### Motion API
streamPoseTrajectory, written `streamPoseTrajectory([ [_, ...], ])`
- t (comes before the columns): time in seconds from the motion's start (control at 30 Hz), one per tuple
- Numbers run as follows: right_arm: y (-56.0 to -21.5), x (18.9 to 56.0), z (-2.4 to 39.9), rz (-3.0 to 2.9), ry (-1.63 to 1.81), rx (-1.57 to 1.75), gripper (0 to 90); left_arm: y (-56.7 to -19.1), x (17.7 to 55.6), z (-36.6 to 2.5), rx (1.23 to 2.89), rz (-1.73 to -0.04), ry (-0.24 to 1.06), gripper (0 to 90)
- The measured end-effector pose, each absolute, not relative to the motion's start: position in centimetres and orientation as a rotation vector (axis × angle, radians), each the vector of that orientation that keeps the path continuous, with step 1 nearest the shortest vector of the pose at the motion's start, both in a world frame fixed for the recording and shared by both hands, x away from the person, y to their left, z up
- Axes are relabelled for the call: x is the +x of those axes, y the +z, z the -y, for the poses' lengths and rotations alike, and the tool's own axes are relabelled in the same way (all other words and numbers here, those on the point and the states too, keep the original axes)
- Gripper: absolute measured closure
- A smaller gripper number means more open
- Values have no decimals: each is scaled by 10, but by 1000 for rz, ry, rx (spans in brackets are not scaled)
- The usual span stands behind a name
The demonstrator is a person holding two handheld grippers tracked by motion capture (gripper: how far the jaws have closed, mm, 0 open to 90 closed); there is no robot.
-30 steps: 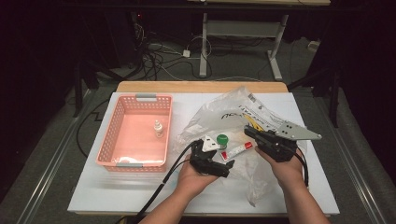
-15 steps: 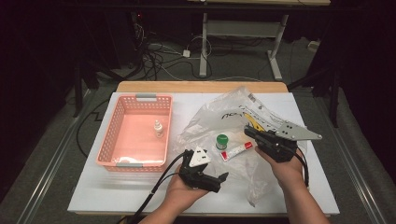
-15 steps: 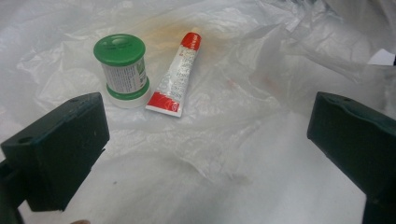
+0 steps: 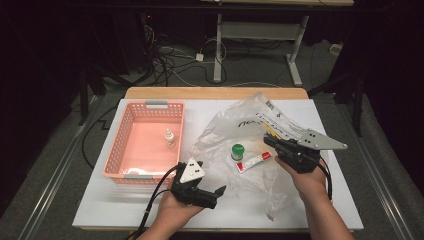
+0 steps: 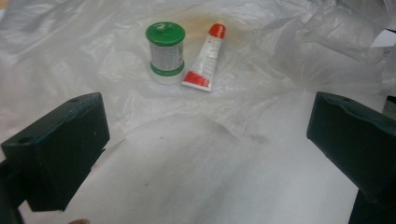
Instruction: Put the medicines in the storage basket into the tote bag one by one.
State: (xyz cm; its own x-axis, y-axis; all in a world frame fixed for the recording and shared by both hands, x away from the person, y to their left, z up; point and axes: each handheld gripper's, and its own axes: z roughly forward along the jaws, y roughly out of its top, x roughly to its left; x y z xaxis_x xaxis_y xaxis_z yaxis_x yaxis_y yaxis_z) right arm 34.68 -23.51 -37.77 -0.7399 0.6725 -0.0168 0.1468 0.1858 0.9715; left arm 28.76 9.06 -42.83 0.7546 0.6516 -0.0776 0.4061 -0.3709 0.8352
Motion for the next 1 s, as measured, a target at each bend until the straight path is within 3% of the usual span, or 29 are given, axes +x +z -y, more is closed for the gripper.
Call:
streamPoseTrajectory([
  [0.47,-378,347,234,-2026,1584,768,900,-409,294,-152,1918,-942,465,0],
  [0.73,-378,347,233,-2027,1587,770,900,-399,314,-188,1862,-1063,519,0],
  [1.0,-376,347,236,-2017,1590,767,900,-388,343,-201,1826,-1118,544,7],
])
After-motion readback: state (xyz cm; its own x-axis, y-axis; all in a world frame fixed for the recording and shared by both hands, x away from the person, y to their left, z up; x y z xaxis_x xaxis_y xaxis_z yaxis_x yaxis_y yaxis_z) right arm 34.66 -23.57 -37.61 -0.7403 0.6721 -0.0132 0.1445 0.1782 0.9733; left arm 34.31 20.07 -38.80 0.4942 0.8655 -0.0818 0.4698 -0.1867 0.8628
